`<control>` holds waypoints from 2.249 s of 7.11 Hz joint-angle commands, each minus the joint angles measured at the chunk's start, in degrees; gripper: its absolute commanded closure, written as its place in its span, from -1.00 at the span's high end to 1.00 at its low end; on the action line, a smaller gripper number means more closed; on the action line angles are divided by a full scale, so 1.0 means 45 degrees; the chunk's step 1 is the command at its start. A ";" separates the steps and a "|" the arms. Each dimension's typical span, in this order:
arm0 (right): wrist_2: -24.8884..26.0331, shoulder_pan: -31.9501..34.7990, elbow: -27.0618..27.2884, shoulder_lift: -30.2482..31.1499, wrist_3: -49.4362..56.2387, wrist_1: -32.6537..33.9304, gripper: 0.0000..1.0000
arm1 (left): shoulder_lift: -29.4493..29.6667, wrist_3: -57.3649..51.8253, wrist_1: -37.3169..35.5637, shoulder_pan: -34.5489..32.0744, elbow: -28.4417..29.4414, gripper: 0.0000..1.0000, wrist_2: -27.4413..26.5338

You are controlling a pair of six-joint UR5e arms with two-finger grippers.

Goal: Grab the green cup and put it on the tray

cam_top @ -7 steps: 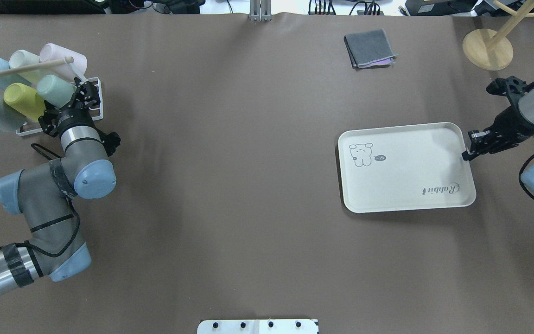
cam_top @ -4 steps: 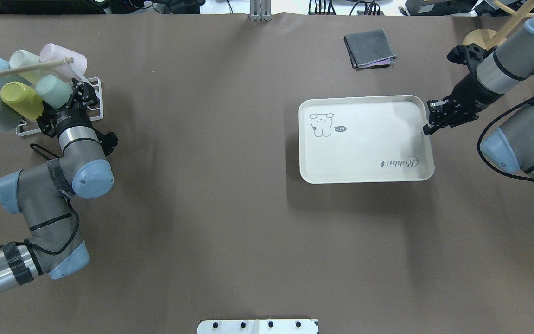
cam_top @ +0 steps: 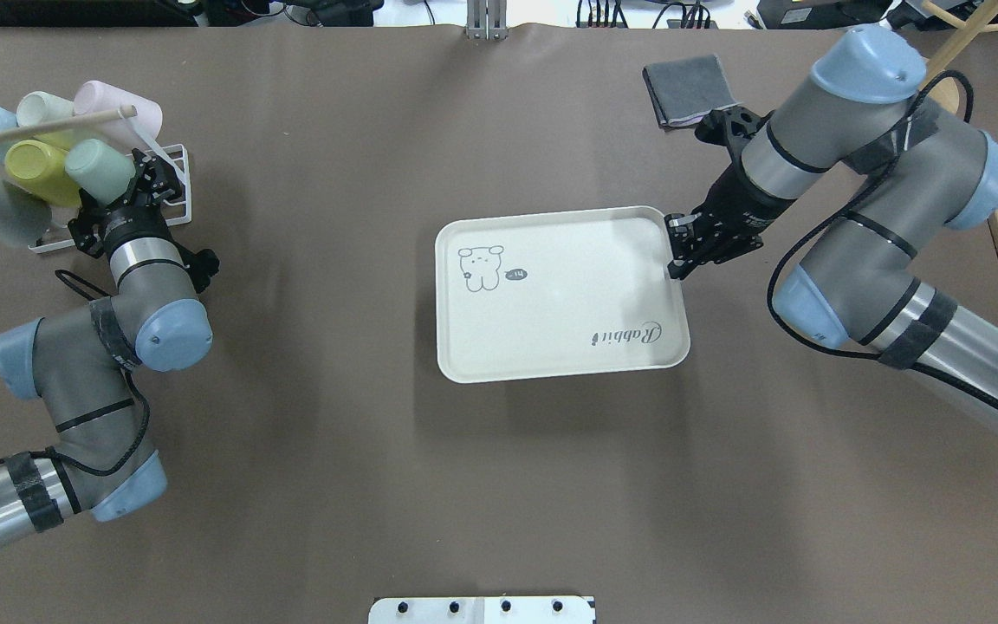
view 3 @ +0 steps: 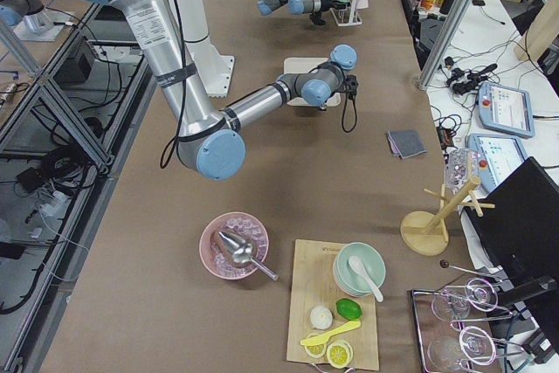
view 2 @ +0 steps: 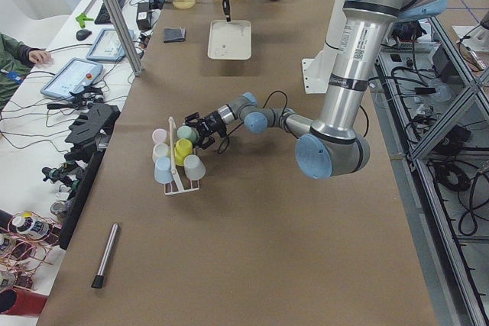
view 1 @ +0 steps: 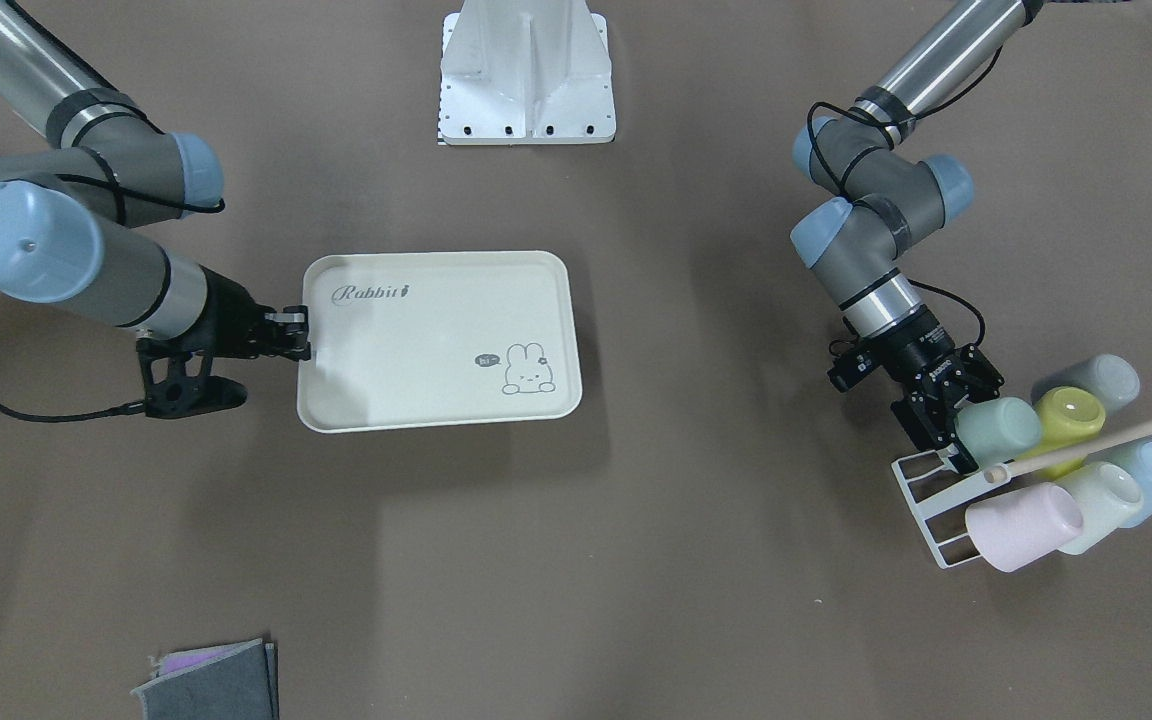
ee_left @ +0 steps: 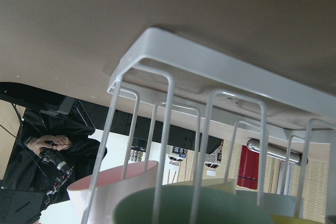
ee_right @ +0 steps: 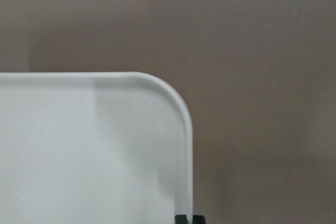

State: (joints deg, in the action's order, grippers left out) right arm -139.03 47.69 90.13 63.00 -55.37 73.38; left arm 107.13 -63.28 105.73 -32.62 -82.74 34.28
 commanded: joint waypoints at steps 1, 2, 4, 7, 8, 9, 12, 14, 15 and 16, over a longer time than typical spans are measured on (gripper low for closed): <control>0.1085 -0.1278 0.0206 -0.0328 -0.1171 -0.0036 -1.00 | 0.0041 0.0000 -0.0020 0.0022 0.0028 0.52 0.0000; 0.1380 -0.1514 0.0187 -0.0329 -0.1249 -0.0133 -1.00 | 0.0061 -0.0019 -0.0039 0.0022 0.0009 0.49 0.0000; 0.2163 -0.2062 0.0129 -0.0367 -0.1269 -0.0406 -1.00 | 0.0120 -0.0447 -0.0001 0.0022 -0.0030 0.47 0.0000; 0.2203 -0.2316 -0.0007 -0.0484 -0.1269 -0.1069 -1.00 | 0.0100 -0.0838 0.0273 0.0002 -0.0089 0.32 0.0000; 0.2435 -0.2433 -0.0124 -0.0485 -0.1269 -0.1071 -1.00 | 0.0100 -0.1149 0.0292 -0.0017 -0.0263 0.31 0.0000; 0.2534 -0.2512 -0.0241 -0.0485 -0.1269 -0.1303 -1.00 | 0.0004 -0.1345 0.0293 -0.0017 -0.0516 0.31 0.0000; 0.2555 -0.2552 -0.0320 -0.0465 -0.1269 -0.1325 -1.00 | -0.0056 -0.1541 0.0293 -0.0037 -0.0830 0.27 0.0000; 0.2865 -0.2610 -0.0340 -0.0465 -0.1308 -0.1306 -1.00 | -0.0076 -0.1854 0.0293 -0.0114 -0.0987 0.27 0.0000; 0.2984 -0.2610 -0.0340 -0.0465 -0.1850 -0.1325 -1.00 | -0.0095 -0.1933 0.0293 -0.0134 -0.1007 0.19 -0.0058; 0.2985 -0.2630 -0.0340 -0.0465 -0.1952 -0.1325 -1.00 | -0.0327 -0.1953 0.0293 -0.0135 -0.1065 0.16 -0.0368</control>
State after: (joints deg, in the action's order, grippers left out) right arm -125.95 35.96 88.60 60.92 -62.90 67.44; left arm 106.49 -71.76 107.05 -33.16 -87.25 33.79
